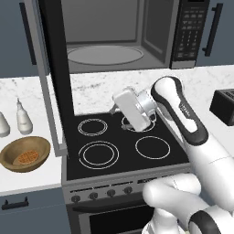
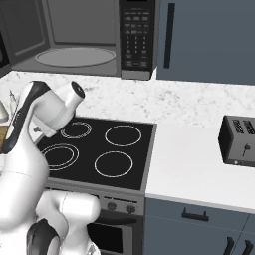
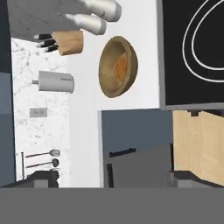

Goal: Open the microwave, place the bowl with waffle inside the microwave, then close the microwave door and turn it on.

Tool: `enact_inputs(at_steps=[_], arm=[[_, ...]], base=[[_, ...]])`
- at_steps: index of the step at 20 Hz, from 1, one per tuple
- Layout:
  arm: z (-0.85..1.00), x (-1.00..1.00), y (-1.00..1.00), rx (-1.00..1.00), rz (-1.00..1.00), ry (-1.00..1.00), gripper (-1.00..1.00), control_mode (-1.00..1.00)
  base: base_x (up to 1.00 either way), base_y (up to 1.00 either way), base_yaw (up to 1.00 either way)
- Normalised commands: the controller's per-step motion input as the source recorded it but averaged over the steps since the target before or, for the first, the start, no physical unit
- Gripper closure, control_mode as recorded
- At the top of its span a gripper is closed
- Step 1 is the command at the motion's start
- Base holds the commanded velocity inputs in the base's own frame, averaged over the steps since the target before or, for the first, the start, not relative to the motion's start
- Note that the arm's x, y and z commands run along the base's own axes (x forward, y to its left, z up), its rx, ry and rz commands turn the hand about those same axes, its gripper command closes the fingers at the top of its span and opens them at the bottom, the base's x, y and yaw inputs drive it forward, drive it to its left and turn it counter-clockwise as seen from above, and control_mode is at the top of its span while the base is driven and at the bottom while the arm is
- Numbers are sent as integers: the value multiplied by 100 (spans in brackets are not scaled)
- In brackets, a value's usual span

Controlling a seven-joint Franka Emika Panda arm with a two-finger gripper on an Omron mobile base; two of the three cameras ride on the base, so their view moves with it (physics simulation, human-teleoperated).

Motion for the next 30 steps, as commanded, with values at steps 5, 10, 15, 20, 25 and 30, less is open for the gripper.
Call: enact_inputs(at_steps=[5, 10, 15, 20, 25, 30], arm=[[-57, 67, 35, 0, 25, 2, -100, -100], [-58, 31, 57, 0, 13, 0, -100, -100], [-57, 10, 53, -1, 12, -10, -100, -100], [-29, 15, 47, -3, 12, -13, -100, -100], [0, 25, 40, 0, 2, -5, -100, -100], [0, 28, 32, 0, 0, -3, -100, -100]], base=[[0, 0, 0], [0, 0, 0], [0, 0, 0], [0, 0, 0], [0, 0, 0], [0, 0, 0]])
